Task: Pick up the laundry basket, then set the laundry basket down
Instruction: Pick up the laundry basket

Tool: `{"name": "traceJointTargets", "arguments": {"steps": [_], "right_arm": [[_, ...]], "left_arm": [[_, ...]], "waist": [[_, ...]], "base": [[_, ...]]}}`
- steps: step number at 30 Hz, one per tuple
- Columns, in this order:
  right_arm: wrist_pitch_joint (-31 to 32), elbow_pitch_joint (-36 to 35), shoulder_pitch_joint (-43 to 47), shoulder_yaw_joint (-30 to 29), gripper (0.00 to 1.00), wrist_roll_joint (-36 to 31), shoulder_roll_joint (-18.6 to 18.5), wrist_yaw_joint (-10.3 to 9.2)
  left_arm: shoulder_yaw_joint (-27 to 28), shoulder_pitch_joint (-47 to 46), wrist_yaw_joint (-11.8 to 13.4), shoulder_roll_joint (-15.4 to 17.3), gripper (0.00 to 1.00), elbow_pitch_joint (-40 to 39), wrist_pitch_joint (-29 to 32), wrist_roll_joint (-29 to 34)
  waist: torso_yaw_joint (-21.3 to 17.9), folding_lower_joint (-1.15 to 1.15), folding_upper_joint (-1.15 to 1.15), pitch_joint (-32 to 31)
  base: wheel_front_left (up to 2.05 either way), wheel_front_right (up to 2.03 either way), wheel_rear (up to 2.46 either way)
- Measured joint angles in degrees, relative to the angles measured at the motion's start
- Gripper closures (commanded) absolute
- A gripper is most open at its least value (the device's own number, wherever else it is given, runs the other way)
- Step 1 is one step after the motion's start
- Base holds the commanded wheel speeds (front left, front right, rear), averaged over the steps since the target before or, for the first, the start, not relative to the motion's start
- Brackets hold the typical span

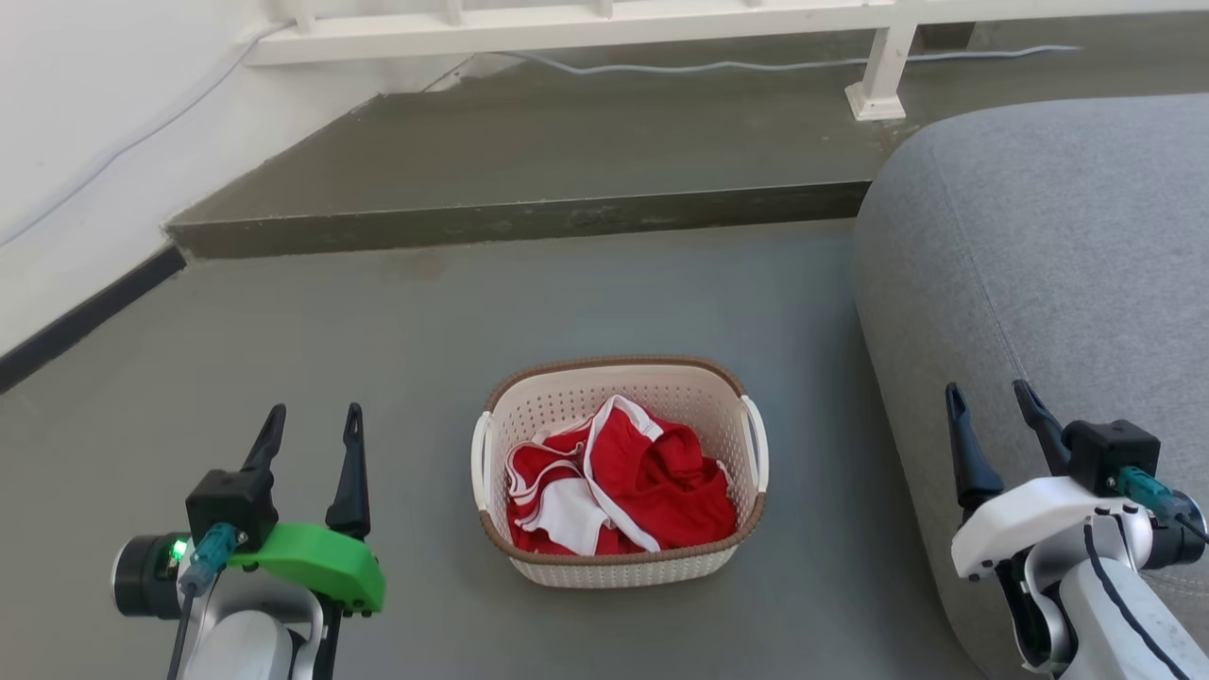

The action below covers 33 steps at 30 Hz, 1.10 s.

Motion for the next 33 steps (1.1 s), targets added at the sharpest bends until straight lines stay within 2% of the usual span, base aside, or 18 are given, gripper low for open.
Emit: {"name": "traceJointTargets", "arguments": {"steps": [20, 33], "right_arm": [[0.00, -0.66, -3.56, -0.33, 0.00, -0.45, 0.38, 1.23], [-0.02, -0.91, -7.97, -0.96, 0.00, -0.54, 0.21, 2.33]], "left_arm": [[0.32, -3.68, -0.46, -1.21, 0.00, -0.56, 0.00, 0.00], [0.13, -9.22, -0.56, -2.12, 0.00, -0.68, 0.00, 0.00]], "waist": [[-0.05, 0.00, 0.00, 7.47], [0.27, 0.00, 0.00, 17.21]], "base": [[0.00, 0.00, 0.00], [0.00, 0.00, 0.00]]}}
